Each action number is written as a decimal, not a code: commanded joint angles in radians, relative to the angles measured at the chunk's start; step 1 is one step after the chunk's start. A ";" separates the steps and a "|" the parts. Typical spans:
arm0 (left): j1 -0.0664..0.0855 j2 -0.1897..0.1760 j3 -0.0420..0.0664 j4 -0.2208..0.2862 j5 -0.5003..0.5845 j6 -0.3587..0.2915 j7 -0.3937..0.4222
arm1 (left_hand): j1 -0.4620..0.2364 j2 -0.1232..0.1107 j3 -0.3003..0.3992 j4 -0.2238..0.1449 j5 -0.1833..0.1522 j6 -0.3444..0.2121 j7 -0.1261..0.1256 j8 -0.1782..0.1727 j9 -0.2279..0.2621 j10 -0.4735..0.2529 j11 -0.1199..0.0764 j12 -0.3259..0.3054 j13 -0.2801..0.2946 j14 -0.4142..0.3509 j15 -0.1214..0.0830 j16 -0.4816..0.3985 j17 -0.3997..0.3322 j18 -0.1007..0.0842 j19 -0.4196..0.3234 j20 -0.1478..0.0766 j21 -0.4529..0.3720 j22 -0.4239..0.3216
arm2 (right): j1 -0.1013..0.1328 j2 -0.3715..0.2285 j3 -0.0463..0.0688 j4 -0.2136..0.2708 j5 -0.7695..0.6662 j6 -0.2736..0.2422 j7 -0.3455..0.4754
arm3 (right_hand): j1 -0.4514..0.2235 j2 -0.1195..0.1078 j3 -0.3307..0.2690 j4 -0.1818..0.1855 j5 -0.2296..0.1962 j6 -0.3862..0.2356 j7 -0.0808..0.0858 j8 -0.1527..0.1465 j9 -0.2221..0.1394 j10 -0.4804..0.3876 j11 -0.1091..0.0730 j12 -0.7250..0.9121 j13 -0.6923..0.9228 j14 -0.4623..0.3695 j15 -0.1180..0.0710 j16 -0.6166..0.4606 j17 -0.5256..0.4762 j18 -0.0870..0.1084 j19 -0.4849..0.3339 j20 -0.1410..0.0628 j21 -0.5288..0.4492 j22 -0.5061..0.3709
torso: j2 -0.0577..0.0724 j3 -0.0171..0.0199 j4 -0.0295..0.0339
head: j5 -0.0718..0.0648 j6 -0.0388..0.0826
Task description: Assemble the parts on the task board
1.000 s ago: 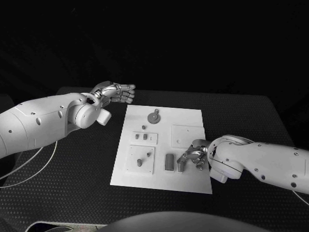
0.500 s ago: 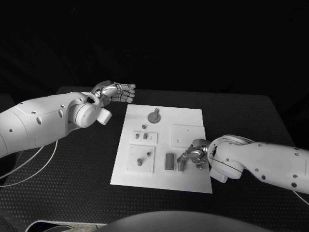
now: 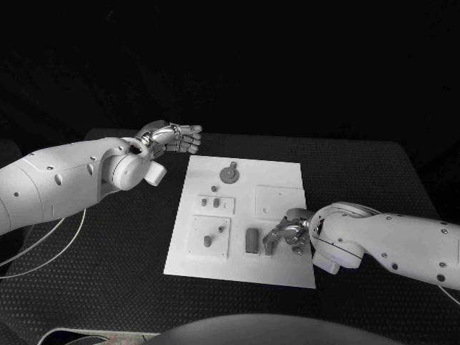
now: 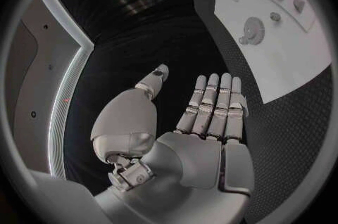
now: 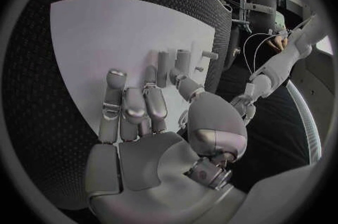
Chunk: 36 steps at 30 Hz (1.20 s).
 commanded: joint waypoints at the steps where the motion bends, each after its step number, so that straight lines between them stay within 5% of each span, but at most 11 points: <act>1: 0.001 0.002 0.000 0.002 0.000 0.017 0.005 | 0.000 0.013 -0.001 -0.006 0.004 0.005 0.016 0.006 -0.002 0.010 0.000 0.004 -0.002 0.007 0.000 -0.005 0.001 0.003 -0.005 0.003 0.004 -0.002 | -0.001 -0.001 0.001 0.015 -0.009 0.017 0.029 | 0.000 -0.010 0.002 0.007 0.002 0.024 0.022 -0.003 0.000 -0.005 0.000 -0.001 0.039 0.002 -0.008 0.003 0.001 0.015 0.004 -0.002 -0.002 0.015 | 0.000 -0.0005 -0.0006 | 0.001 0.000; 26: 0.001 0.000 0.000 0.001 -0.001 0.017 0.004 | 0.000 0.014 -0.002 -0.009 0.004 0.005 0.015 0.006 -0.002 0.010 0.000 0.004 -0.003 0.007 0.000 -0.005 0.002 0.003 -0.006 0.003 0.004 -0.002 | -0.001 -0.028 0.001 0.013 -0.057 -0.024 0.067 | 0.000 -0.026 0.016 0.018 0.002 0.021 0.022 -0.003 -0.004 -0.005 0.000 -0.002 0.039 0.003 -0.008 0.003 0.002 0.015 0.007 -0.005 -0.003 0.016 | 0.000 0.0010 -0.0005 | 0.000 0.003; 31: 0.001 0.000 0.000 0.002 -0.002 0.018 0.004 | 0.000 0.015 -0.002 -0.009 0.004 0.005 0.015 0.006 -0.002 0.010 0.000 0.004 -0.003 0.007 0.000 -0.005 0.002 0.003 -0.006 0.003 0.004 -0.002 | -0.001 -0.020 0.001 0.004 -0.055 -0.021 0.076 | 0.019 -0.005 0.025 0.008 0.002 0.021 0.022 -0.001 -0.004 -0.004 0.000 -0.002 0.040 0.004 -0.008 0.004 0.003 0.015 0.008 -0.007 -0.002 0.016 | 0.000 0.0007 -0.0004 | 0.001 0.004; 36: 0.001 0.001 0.000 0.001 -0.002 0.019 0.004 | 0.000 0.015 -0.002 -0.010 0.004 0.005 0.015 0.006 -0.002 0.010 0.000 0.004 -0.003 0.007 0.000 -0.006 0.002 0.002 -0.006 0.003 0.004 -0.002 | -0.001 -0.007 0.001 -0.015 -0.055 -0.013 0.077 | 0.041 0.041 0.033 -0.005 0.002 0.021 0.023 0.001 -0.004 0.000 0.001 0.002 0.042 0.006 -0.007 0.005 0.007 0.015 0.008 -0.007 -0.001 0.017 | 0.000 0.0007 -0.0006 | 0.000 0.004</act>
